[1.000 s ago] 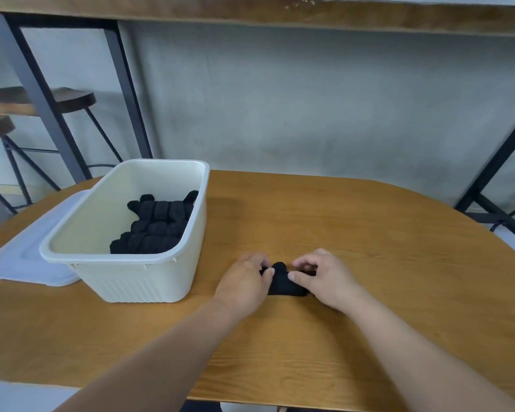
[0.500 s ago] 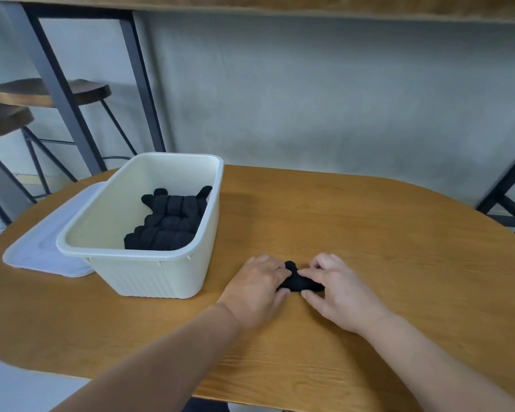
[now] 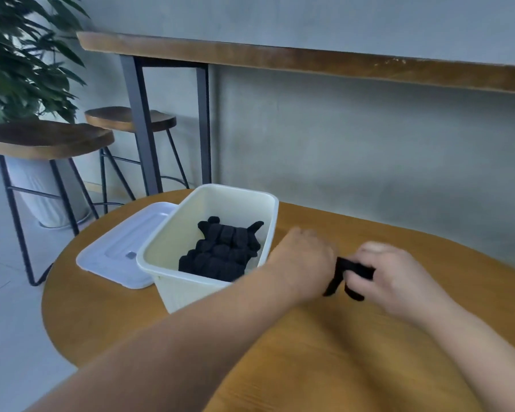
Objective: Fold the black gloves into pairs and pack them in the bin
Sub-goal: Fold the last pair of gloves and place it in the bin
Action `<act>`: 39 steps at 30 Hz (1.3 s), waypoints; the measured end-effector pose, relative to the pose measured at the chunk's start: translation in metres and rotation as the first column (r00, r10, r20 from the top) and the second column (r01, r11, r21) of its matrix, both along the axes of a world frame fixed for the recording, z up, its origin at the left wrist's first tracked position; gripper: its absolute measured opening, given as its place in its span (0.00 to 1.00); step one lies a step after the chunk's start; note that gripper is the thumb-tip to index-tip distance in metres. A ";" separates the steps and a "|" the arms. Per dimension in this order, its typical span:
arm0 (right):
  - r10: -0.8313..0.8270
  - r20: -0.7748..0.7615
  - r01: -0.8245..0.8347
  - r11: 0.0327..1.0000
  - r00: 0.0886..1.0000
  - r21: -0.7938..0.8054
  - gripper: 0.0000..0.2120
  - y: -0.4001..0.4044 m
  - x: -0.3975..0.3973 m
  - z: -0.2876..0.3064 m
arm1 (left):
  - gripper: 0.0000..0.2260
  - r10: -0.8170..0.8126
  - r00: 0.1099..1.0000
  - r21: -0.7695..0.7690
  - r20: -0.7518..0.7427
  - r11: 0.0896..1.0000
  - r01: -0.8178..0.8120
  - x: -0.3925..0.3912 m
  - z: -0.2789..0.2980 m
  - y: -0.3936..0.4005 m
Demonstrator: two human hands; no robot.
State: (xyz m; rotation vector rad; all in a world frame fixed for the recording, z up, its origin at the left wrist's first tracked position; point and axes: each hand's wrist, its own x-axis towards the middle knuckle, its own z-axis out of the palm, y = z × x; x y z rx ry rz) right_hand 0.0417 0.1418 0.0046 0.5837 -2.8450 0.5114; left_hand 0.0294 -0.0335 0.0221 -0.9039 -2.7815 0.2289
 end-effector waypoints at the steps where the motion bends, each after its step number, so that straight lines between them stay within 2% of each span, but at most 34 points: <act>1: 0.001 -0.024 -0.001 1.000 1.000 -0.018 0.05 -0.009 -0.002 0.012 | 0.09 0.017 1.000 0.054 0.007 0.998 -0.017 -0.002 0.012 -0.008; 5: 0.011 -0.043 -0.015 0.996 0.999 -0.089 0.06 -0.049 -0.012 0.046 | 0.07 0.056 0.993 0.225 0.108 0.971 -0.080 -0.007 0.048 -0.051; 9: 0.072 -0.063 -0.076 0.995 0.995 -0.070 0.09 -0.095 -0.023 0.060 | 0.10 0.079 0.968 0.284 0.238 0.948 -0.147 -0.012 0.064 -0.106; 11: 0.105 -0.059 -0.109 0.992 0.993 -0.069 0.09 -0.116 -0.027 0.063 | 0.11 0.116 0.960 0.273 0.255 0.944 -0.186 -0.009 0.067 -0.127; 15: 0.156 0.009 -0.155 0.987 0.988 -0.037 0.09 -0.148 -0.035 0.057 | 0.10 0.183 0.950 0.197 0.253 0.952 -0.236 -0.007 0.062 -0.156; 19: 0.207 0.084 -0.209 0.978 0.975 0.013 0.11 -0.168 -0.048 0.047 | 0.07 0.241 0.917 0.140 0.318 0.945 -0.296 -0.015 0.062 -0.176; 23: 0.276 0.227 -0.290 0.957 0.934 0.029 0.10 -0.184 -0.067 0.040 | 0.04 0.311 0.847 -0.005 0.431 0.939 -0.343 -0.039 0.058 -0.183; 27: 0.309 0.414 -0.345 0.938 0.856 0.014 0.12 -0.192 -0.079 0.038 | 0.09 0.344 0.742 -0.098 0.575 0.930 -0.355 -0.057 0.053 -0.186; 30: 0.272 0.577 -0.333 0.943 0.770 0.001 0.13 -0.198 -0.082 0.032 | 0.10 0.332 0.618 -0.138 0.713 0.930 -0.340 -0.062 0.040 -0.189; 32: 0.243 0.681 -0.347 0.938 0.690 0.017 0.16 -0.206 -0.079 0.029 | 0.04 0.292 0.561 -0.162 0.774 0.949 -0.270 -0.064 0.027 -0.190; 36: 0.097 0.785 -0.358 0.919 0.611 0.165 0.17 -0.220 -0.067 0.010 | 0.06 0.346 0.538 -0.335 0.769 0.934 -0.122 -0.056 -0.013 -0.181; 39: 0.029 0.815 -0.348 0.913 0.579 0.214 0.12 -0.233 -0.069 -0.005 | 0.04 0.412 0.513 -0.400 0.753 0.906 -0.140 -0.057 -0.033 -0.178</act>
